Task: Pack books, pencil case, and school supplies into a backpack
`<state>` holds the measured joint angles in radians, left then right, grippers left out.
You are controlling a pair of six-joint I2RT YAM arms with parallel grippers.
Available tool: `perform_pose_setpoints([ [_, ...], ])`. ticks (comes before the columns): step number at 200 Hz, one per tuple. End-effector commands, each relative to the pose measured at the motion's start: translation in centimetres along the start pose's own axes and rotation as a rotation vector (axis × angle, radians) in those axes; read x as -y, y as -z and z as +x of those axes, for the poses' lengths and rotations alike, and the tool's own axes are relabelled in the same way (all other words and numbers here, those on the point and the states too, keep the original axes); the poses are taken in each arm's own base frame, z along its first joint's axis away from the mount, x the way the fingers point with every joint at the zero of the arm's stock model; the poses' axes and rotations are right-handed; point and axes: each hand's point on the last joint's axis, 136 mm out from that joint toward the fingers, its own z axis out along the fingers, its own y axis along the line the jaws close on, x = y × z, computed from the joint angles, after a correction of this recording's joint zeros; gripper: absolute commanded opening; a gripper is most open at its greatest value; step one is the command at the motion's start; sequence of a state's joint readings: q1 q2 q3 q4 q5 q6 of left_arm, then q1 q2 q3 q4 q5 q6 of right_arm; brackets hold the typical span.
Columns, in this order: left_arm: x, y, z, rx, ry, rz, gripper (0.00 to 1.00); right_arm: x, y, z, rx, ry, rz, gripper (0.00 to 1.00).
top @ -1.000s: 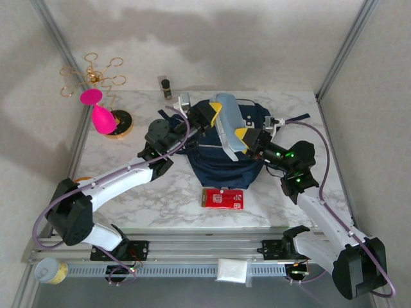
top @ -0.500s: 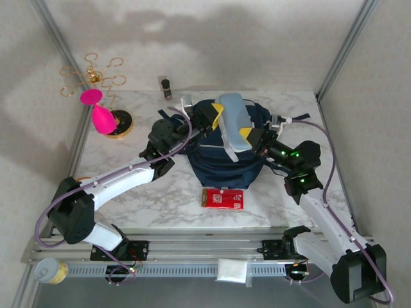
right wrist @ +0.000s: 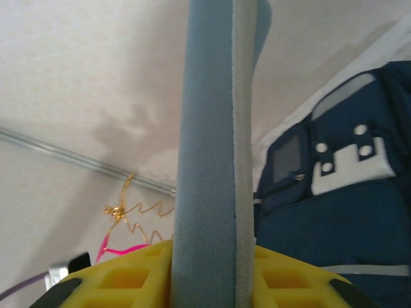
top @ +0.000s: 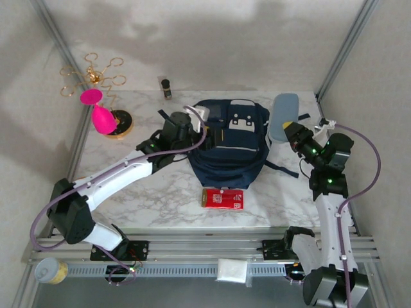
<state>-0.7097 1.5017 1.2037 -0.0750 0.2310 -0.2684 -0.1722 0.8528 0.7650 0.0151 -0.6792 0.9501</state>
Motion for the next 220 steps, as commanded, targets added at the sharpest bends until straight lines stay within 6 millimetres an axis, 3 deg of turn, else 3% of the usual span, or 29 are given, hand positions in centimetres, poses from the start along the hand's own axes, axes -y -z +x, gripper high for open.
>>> perform_pose_setpoints([
  [1,-0.9,-1.5,5.7,-0.231,-0.294,0.000,0.62,2.0,-0.1,1.8,-0.086,-0.007,0.025,0.28],
  [35,-0.2,-3.8,10.2,-0.357,-0.500,-0.012,0.68,4.8,-0.2,2.7,-0.116,-0.019,0.116,0.28],
  [65,-1.4,-6.2,11.2,-0.396,-0.566,-0.074,0.73,6.0,-0.3,3.6,-0.140,-0.054,0.110,0.28],
  [99,-2.7,-8.5,9.7,-0.373,-0.614,-0.187,0.73,6.3,-0.3,3.9,-0.139,-0.058,0.103,0.29],
  [131,-2.0,-9.8,8.5,-0.358,-0.636,-0.170,0.64,6.9,-0.2,4.2,-0.148,-0.067,0.112,0.29],
  [172,-2.9,-10.7,7.1,-0.356,-0.646,-0.198,0.53,7.4,-0.1,4.5,-0.160,-0.063,0.119,0.29],
  [192,-3.0,-10.5,8.2,-0.395,-0.642,-0.179,0.51,7.2,-0.1,4.6,-0.170,-0.054,0.116,0.29],
  [220,-1.6,-9.6,10.0,-0.433,-0.646,-0.107,0.60,7.3,0.0,4.5,-0.167,-0.038,0.125,0.29],
])
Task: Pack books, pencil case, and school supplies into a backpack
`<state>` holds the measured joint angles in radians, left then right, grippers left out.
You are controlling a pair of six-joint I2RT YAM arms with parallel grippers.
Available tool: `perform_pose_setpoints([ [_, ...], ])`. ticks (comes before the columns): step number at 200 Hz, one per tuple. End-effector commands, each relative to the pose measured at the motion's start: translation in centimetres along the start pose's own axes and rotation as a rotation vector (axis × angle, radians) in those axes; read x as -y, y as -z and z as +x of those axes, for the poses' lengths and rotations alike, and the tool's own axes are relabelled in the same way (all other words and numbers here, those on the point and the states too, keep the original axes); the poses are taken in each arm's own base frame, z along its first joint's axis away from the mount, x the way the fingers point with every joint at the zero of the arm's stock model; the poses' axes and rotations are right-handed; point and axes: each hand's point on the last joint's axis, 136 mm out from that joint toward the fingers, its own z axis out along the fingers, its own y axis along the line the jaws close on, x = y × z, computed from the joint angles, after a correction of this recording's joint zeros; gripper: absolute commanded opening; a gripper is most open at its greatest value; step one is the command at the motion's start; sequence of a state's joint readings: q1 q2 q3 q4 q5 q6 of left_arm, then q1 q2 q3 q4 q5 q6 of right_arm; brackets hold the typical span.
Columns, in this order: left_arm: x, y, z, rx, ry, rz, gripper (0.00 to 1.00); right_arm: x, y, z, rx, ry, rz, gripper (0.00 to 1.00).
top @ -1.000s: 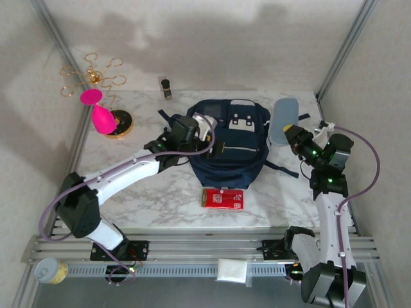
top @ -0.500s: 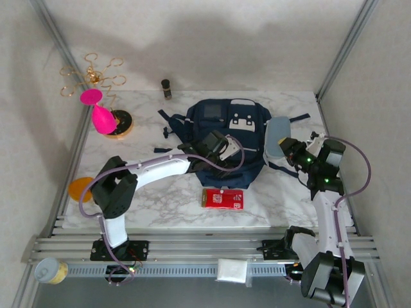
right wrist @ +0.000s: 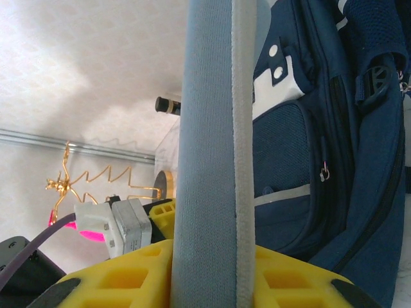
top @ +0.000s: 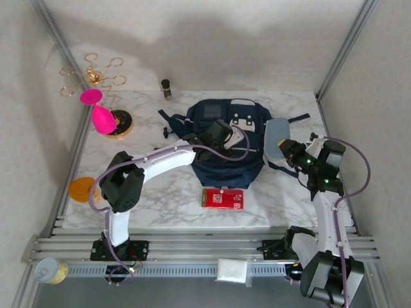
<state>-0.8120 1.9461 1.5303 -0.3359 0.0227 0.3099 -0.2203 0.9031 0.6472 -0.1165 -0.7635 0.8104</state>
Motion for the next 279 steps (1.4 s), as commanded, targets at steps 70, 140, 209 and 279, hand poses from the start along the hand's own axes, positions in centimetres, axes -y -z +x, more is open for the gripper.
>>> perform_pose_setpoints([
  [70,1.5,0.3,2.7,-0.053,-0.094,-0.019,0.80,0.2,0.0,0.4,-0.017,0.029,-0.015,0.29],
  [140,-3.5,0.1,0.4,0.008,-0.043,-0.131,0.73,-0.2,0.2,0.3,-0.014,0.037,-0.023,0.29],
  [209,-3.6,-1.0,2.5,-0.027,-0.039,-0.092,0.56,0.3,0.3,0.5,-0.029,0.037,0.013,0.29],
  [279,-4.5,0.4,-0.6,0.071,0.036,-0.059,0.28,3.7,-0.1,2.6,-0.098,-0.009,0.110,0.28],
])
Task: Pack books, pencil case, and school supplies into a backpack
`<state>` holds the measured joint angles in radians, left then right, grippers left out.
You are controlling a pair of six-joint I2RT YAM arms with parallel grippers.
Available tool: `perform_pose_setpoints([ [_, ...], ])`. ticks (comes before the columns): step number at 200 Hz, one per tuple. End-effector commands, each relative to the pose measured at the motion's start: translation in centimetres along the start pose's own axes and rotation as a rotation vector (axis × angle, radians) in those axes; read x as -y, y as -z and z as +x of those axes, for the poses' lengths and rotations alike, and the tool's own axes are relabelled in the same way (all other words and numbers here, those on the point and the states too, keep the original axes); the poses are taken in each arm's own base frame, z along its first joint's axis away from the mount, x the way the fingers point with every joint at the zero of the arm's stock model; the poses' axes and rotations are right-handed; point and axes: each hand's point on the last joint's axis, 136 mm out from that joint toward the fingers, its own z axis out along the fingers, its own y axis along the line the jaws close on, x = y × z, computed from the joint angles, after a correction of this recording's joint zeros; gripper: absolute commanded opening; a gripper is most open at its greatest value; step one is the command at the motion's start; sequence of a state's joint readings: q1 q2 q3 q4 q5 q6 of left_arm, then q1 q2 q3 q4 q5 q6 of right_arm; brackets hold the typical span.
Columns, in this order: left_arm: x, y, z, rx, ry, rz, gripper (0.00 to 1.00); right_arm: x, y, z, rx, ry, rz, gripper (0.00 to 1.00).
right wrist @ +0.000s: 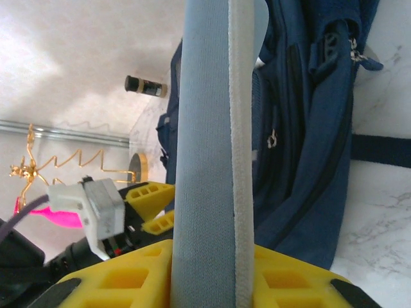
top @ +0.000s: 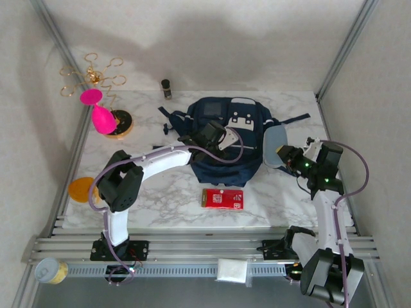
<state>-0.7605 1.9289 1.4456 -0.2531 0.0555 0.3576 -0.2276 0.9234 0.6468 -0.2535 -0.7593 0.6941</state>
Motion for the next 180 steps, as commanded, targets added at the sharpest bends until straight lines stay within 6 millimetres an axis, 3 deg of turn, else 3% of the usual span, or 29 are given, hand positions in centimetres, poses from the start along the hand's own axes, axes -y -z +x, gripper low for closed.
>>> perform_pose_setpoints([
  [1,-2.8,1.1,-2.3,0.059,0.044,-0.055,0.27,1.2,-0.2,0.9,-0.029,-0.012,0.028,0.28],
  [24,-2.4,0.3,-2.6,0.046,0.039,-0.029,0.20,1.7,-0.4,2.0,-0.061,-0.033,0.029,0.29],
  [42,-2.0,0.3,-2.9,0.035,0.049,0.000,0.00,3.0,-0.5,2.9,-0.091,-0.054,0.085,0.28],
  [61,-2.2,1.1,-4.0,0.055,0.082,-0.001,0.00,4.5,-0.5,3.4,-0.085,-0.076,0.139,0.26],
  [82,-2.1,2.5,-5.2,0.091,0.125,0.012,0.00,4.6,-1.2,4.1,-0.113,-0.108,0.089,0.26],
  [118,-1.2,3.9,-5.7,0.093,0.200,0.026,0.00,1.7,-3.3,4.0,-0.179,-0.074,-0.045,0.26],
  [143,-0.3,5.1,-5.9,0.105,0.263,0.018,0.00,1.1,-5.0,3.8,-0.220,-0.113,-0.095,0.25],
  [180,1.5,7.8,-7.3,0.156,0.377,0.018,0.00,-3.3,-6.9,0.7,-0.212,-0.024,-0.194,0.27],
])
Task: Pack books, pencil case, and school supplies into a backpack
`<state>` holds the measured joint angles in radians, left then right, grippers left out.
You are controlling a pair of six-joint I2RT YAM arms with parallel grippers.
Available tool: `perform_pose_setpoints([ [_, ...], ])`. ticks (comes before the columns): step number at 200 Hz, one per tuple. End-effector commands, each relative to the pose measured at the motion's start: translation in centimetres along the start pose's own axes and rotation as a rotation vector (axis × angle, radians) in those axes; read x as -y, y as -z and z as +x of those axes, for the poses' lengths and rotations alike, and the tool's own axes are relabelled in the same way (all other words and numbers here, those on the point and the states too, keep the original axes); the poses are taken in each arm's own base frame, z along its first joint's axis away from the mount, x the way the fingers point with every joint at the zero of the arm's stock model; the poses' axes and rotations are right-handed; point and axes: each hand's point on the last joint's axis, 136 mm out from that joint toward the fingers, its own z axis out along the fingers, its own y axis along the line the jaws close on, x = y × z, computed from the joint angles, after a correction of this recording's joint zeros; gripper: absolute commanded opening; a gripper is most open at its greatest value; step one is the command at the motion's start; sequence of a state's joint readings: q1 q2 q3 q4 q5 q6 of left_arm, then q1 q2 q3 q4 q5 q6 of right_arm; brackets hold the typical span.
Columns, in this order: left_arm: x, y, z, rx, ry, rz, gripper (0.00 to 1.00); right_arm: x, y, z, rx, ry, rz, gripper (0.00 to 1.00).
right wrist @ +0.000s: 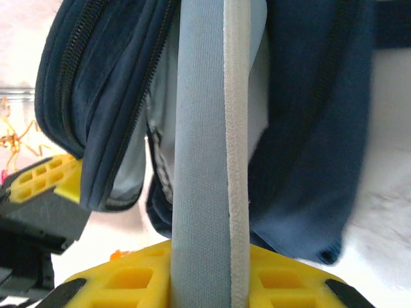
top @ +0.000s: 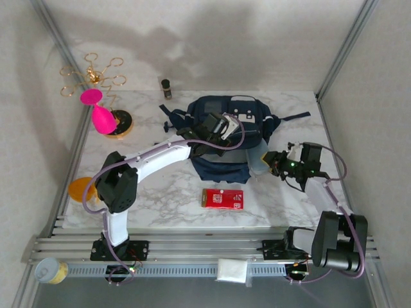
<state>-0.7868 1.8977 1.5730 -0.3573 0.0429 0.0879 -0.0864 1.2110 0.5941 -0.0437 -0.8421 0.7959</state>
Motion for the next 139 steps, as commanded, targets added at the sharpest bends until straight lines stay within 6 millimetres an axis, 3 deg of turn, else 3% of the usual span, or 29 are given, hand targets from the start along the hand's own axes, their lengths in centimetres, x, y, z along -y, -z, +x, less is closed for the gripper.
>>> perform_pose_setpoints([
  [1,2.3,4.4,-2.8,0.097,0.127,0.026,0.00,-6.1,-0.1,-2.8,0.018,0.132,-0.149,0.27],
  [22,3.1,5.7,-3.3,0.114,0.217,0.025,0.00,-7.9,-1.2,-4.9,0.024,0.144,-0.195,0.27],
  [43,3.8,6.8,-5.4,0.177,0.326,0.054,0.00,-8.6,-3.3,-6.3,0.053,0.167,-0.174,0.27],
  [62,2.6,6.9,-7.7,0.257,0.424,0.005,0.00,-8.7,-5.8,-5.6,0.062,0.155,-0.162,0.27],
  [85,0.0,5.7,-9.6,0.286,0.528,-0.075,0.00,-8.2,-8.3,-4.2,0.138,0.106,-0.155,0.29],
  [108,-0.6,5.5,-11.1,0.332,0.632,-0.033,0.00,-7.8,-10.9,-4.2,0.254,0.090,-0.137,0.30],
  [139,-1.0,6.8,-12.0,0.386,0.765,0.027,0.00,-9.3,-15.0,-4.6,0.329,0.118,-0.231,0.29],
])
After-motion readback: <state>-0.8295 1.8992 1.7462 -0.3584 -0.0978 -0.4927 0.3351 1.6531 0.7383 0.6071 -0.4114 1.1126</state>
